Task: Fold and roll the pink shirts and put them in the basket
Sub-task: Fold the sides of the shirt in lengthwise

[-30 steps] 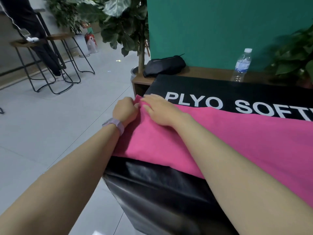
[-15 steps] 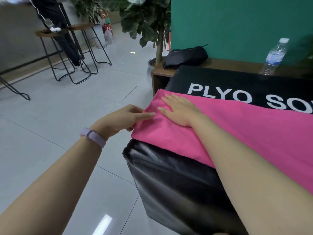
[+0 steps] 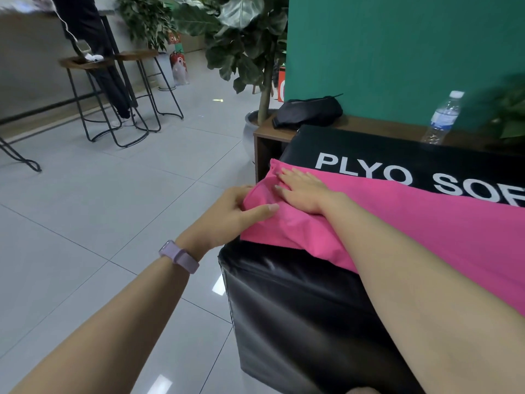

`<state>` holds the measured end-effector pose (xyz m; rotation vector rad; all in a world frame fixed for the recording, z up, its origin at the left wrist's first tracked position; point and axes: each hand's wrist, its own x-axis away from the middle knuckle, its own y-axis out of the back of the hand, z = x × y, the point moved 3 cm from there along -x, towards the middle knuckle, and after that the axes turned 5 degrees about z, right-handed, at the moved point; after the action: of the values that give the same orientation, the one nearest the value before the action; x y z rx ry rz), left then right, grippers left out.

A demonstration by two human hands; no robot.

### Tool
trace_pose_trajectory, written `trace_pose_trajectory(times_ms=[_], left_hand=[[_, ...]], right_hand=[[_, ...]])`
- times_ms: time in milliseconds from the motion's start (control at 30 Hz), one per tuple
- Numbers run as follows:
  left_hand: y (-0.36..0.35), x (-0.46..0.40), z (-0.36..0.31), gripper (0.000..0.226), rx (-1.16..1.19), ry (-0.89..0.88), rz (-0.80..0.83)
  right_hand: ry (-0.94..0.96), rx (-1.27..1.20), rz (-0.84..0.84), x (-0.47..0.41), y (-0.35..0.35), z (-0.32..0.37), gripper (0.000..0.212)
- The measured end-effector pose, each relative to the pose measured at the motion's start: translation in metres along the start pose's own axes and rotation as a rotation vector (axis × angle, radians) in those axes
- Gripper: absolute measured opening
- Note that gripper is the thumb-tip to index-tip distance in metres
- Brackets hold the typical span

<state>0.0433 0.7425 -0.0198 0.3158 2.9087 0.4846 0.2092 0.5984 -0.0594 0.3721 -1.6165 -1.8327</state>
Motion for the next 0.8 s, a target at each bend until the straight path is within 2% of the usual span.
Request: trace_pose_trajectory(times_ms=[133,200,267,467,533,633,733,800], left_hand=[[0.001,0.017,0.004,0.006,0.052,-0.038,0.056],[0.001,0.022,0.006,0.031,0.067,-0.017,0.051],[0.001,0.026,0.007,0.039,0.096,-0.012,0.046],[-0.003,0.035,-0.005,0.016,0.168,-0.064,0.018],[-0.005,0.035,-0.005,0.018,0.137,-0.076,-0.038],[-0.005,0.036,0.001,0.025,0.136,-0.084,-0.213],[-0.007,0.040,0.011,0.039,0.158,-0.050,-0.324],[-0.012,0.047,0.014,0.035,0.184,-0.055,-0.369]], right_hand=[[-0.007,-0.006,-0.029,0.004,-0.005,0.000,0.087],[-0.014,-0.002,-0.032,0.003,-0.004,-0.001,0.088],[-0.017,0.010,-0.035,0.002,-0.004,0.000,0.086],[-0.024,0.002,-0.026,0.004,-0.004,0.001,0.083],[-0.023,0.001,-0.024,0.005,-0.003,0.002,0.083],[-0.020,0.001,-0.022,0.007,-0.001,0.002,0.083],[-0.013,0.010,-0.031,0.007,-0.001,0.003,0.082],[-0.014,0.007,-0.037,0.007,-0.002,0.002,0.082]])
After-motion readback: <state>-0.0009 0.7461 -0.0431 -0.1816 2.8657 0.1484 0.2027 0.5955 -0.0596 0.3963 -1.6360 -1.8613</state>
